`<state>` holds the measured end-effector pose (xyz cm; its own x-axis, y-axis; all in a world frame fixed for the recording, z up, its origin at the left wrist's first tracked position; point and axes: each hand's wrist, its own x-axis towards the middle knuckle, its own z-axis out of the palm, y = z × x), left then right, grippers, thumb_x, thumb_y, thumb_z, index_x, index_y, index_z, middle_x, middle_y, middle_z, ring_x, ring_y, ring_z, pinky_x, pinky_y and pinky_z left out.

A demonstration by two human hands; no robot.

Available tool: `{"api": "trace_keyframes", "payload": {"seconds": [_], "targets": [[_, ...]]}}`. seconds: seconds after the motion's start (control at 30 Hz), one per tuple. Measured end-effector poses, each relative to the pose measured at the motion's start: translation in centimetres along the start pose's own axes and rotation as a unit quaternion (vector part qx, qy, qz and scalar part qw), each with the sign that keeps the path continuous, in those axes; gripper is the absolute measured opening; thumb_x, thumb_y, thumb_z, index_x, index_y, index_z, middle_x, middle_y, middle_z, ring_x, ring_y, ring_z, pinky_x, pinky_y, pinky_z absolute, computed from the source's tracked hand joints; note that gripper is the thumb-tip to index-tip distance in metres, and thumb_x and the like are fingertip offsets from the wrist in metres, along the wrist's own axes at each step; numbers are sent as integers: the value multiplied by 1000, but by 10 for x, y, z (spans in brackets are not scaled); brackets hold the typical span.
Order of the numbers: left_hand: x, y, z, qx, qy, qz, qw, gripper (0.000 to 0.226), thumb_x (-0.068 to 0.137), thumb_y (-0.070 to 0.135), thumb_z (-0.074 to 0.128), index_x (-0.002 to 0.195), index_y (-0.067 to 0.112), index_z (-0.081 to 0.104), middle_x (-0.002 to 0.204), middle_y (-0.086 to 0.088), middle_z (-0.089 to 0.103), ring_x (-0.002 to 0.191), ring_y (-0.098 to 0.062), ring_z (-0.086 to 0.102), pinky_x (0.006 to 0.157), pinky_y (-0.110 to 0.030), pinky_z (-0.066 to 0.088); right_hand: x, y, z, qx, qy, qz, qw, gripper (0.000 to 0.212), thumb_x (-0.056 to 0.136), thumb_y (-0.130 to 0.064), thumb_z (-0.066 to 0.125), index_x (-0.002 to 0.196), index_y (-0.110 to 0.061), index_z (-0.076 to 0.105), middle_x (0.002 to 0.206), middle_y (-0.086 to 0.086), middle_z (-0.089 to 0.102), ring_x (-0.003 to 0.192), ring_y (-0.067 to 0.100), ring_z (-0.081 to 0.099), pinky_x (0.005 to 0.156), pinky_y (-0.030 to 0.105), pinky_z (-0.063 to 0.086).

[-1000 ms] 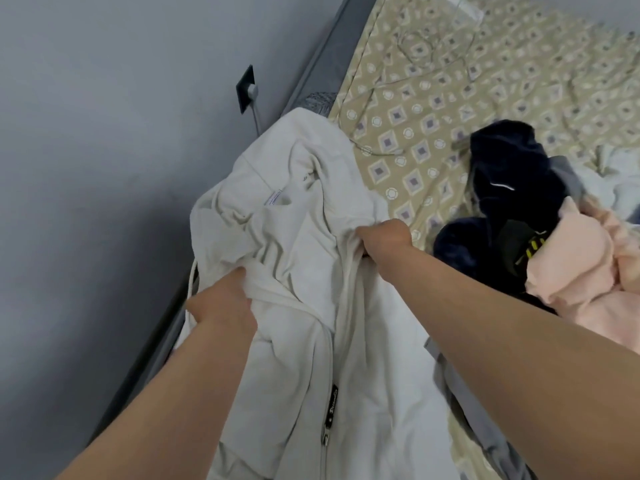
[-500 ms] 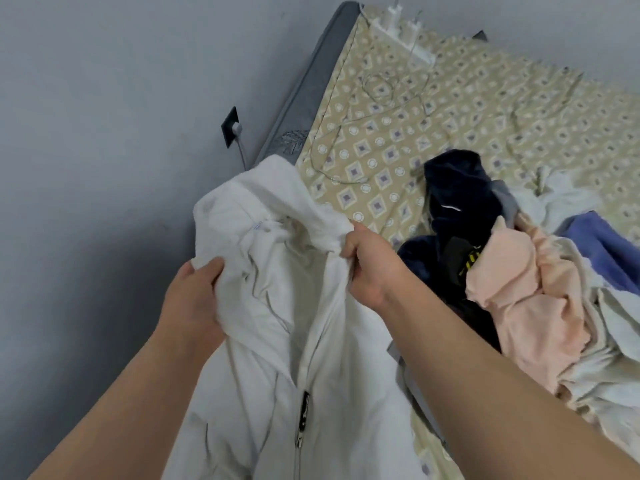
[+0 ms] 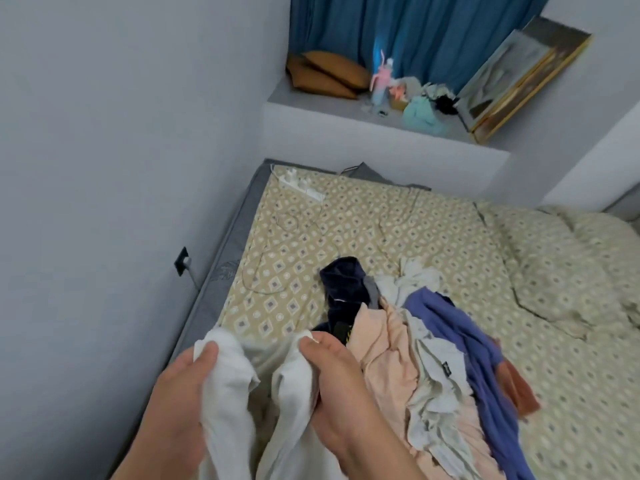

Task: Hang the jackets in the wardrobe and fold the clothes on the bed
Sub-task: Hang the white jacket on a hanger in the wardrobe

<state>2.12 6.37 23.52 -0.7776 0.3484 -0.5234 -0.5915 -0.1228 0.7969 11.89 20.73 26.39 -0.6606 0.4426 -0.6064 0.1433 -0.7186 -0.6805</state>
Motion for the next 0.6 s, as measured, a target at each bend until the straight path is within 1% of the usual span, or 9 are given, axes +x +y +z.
{"api": "trace_keyframes", "payload": {"seconds": [0.1, 0.13, 0.23, 0.3, 0.37, 0.4, 0.47, 0.53, 0.6], "targets": [[-37, 29, 26, 3, -30, 14, 999, 22, 95, 23, 58, 98, 7, 73, 99, -26, 73, 84, -37, 72, 85, -51, 53, -46, -38, -5, -10, 16, -49, 999, 16, 95, -4, 57, 79, -7, 56, 67, 11, 55, 61, 22, 53, 61, 32, 43], [-50, 38, 35, 0, -42, 15, 999, 22, 92, 24, 61, 98, 8, 74, 100, -25, 72, 87, -39, 72, 88, -53, 51, -63, -49, -6, -8, 15, -56, 998, 16, 94, -3, 57, 79, -8, 57, 69, 12, 55, 63, 23, 53, 61, 32, 43], [-95, 64, 64, -8, -100, 37, 994, 30, 77, 27, 65, 98, 7, 75, 102, -27, 72, 90, -40, 72, 83, -48, 54, -116, -76, 0, -35, -7, -91, 995, 17, 93, -2, 57, 79, -11, 63, 74, 15, 60, 66, 23, 56, 60, 31, 43], [-125, 72, 81, 8, -154, 56, 987, 29, 75, 27, 65, 95, 10, 77, 101, -27, 72, 88, -38, 72, 78, -44, 53, -144, -86, 5, -69, -9, -123, 990, 17, 91, -5, 59, 79, -15, 65, 77, 14, 60, 70, 24, 52, 60, 32, 40], [-152, 75, 96, 17, -210, 72, 975, 30, 76, 27, 63, 96, 10, 78, 101, -28, 72, 87, -35, 72, 74, -40, 55, -171, -93, 8, -106, 0, -163, 981, 10, 90, -11, 62, 82, -16, 67, 80, 11, 57, 75, 24, 47, 63, 33, 37], [-165, 76, 101, 11, -248, 70, 966, 33, 77, 27, 61, 100, 8, 77, 104, -29, 71, 90, -36, 72, 74, -40, 55, -186, -95, 9, -122, 5, -185, 975, 6, 89, -15, 62, 85, -14, 67, 81, 10, 56, 76, 23, 47, 65, 34, 37], [-183, 84, 110, 0, -340, 44, 939, 39, 82, 23, 54, 110, 4, 74, 111, -32, 68, 97, -39, 69, 82, -44, 53, -214, -103, 7, -126, 28, -225, 966, 8, 87, -18, 64, 88, -13, 70, 84, 8, 60, 77, 21, 49, 68, 34, 38], [-193, 99, 115, 46, -431, 51, 900, 44, 80, 14, 48, 115, 8, 73, 113, -28, 69, 100, -37, 70, 78, -42, 57, -238, -109, 2, -121, 28, -253, 960, 12, 91, -15, 63, 89, -14, 75, 87, 10, 68, 75, 21, 58, 66, 31, 44], [-201, 113, 122, 115, -496, 85, 857, 43, 80, 9, 53, 118, 16, 73, 113, -24, 71, 101, -37, 70, 73, -39, 60, -258, -117, -7, -94, 20, -279, 955, 19, 94, -6, 59, 91, -11, 77, 93, 14, 73, 80, 23, 66, 71, 34, 51]]}}
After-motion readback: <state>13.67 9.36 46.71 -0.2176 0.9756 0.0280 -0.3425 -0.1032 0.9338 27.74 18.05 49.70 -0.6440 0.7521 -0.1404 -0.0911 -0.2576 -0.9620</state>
